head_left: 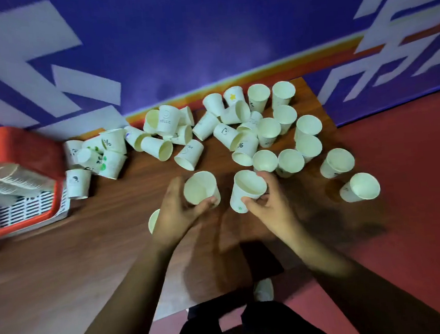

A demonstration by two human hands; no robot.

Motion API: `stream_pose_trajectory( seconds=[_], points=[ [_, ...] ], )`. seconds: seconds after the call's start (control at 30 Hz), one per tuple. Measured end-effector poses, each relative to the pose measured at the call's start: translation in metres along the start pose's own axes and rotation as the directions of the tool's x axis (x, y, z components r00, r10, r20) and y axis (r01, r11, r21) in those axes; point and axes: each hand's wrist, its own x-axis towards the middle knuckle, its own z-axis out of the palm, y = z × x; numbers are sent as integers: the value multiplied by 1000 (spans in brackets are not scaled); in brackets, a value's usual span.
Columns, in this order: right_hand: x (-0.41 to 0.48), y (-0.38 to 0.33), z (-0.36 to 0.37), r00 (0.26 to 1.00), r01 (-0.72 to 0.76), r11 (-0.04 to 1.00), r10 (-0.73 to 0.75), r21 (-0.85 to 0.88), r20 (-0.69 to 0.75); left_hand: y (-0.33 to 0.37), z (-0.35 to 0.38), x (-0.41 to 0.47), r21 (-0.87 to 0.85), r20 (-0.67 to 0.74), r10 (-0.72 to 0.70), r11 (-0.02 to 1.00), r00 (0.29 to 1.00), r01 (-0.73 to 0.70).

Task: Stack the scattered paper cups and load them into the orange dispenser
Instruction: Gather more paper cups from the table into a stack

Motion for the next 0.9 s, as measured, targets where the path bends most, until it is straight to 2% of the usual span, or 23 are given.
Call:
stream_pose_trajectory(
  seconds=[0.1,0.2,0.37,0.5,0.6,0.77,0.83,0.9],
  points=[
    [0,-21,34,995,-46,999,43,30,86,-19,-47,-16,-31,-108,-46,999,993,43],
    [0,-43,68,989,-46,999,44,9,141,-45,-79,-30,-31,-147,-81,996,986,77],
    [-4,-57,101,991,-23,1000,23,-1,129,-89,-82,-34,109,-47,-125,986,991,129],
    [-7,-63,114,991,-51,998,56,-45,120,-115,-68,-33,226,66,-105,970,992,88],
    [-9,-64,121,991,-55,996,62,-69,118,-126,-60,-33,244,127,-99,968,987,66],
    [-10,-70,136,977,-105,992,116,-69,181,-133,-79,-31,136,226,-100,988,969,70],
    [-9,-75,144,972,-102,993,112,-58,206,-128,-95,-31,-34,189,-127,990,974,135],
    [-10,-81,152,971,-65,996,75,-54,228,-121,-109,-29,-291,197,-172,930,965,225]
  ],
)
